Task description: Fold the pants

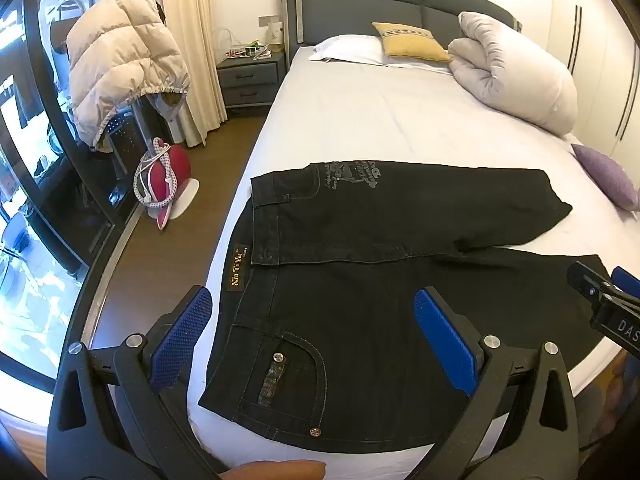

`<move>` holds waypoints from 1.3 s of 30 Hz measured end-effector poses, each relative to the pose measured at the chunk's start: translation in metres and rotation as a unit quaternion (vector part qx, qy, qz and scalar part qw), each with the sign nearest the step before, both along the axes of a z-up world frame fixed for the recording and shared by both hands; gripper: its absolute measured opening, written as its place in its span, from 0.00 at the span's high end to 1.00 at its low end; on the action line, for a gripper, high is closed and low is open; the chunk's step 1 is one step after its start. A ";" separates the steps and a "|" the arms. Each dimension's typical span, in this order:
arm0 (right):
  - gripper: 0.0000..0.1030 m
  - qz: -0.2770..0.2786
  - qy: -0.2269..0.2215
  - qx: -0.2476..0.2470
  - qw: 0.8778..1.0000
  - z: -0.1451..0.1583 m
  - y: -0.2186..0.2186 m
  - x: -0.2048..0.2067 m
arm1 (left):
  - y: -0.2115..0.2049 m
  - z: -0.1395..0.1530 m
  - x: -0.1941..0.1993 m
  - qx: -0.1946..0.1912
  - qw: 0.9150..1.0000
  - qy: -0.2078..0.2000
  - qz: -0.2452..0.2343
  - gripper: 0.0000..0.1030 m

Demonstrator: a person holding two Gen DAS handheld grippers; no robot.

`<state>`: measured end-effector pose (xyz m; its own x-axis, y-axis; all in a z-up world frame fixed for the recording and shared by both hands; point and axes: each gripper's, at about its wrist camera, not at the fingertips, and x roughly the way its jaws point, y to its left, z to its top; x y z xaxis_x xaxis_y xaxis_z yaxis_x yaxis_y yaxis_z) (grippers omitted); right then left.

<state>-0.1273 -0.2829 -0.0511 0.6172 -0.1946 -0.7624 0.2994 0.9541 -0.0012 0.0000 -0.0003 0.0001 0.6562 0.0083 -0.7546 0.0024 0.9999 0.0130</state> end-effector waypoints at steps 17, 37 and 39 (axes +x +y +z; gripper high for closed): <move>0.00 0.002 0.002 -0.001 1.000 -0.004 0.004 -0.001 | -0.001 0.001 0.000 0.003 1.000 -0.003 -0.001 0.00; 0.00 0.005 0.005 -0.005 1.000 -0.007 0.008 -0.003 | -0.002 -0.001 -0.002 0.003 1.000 -0.001 -0.001 0.00; 0.00 0.005 0.005 -0.006 1.000 -0.007 0.008 -0.002 | -0.002 -0.001 -0.002 0.004 1.000 -0.001 -0.001 0.00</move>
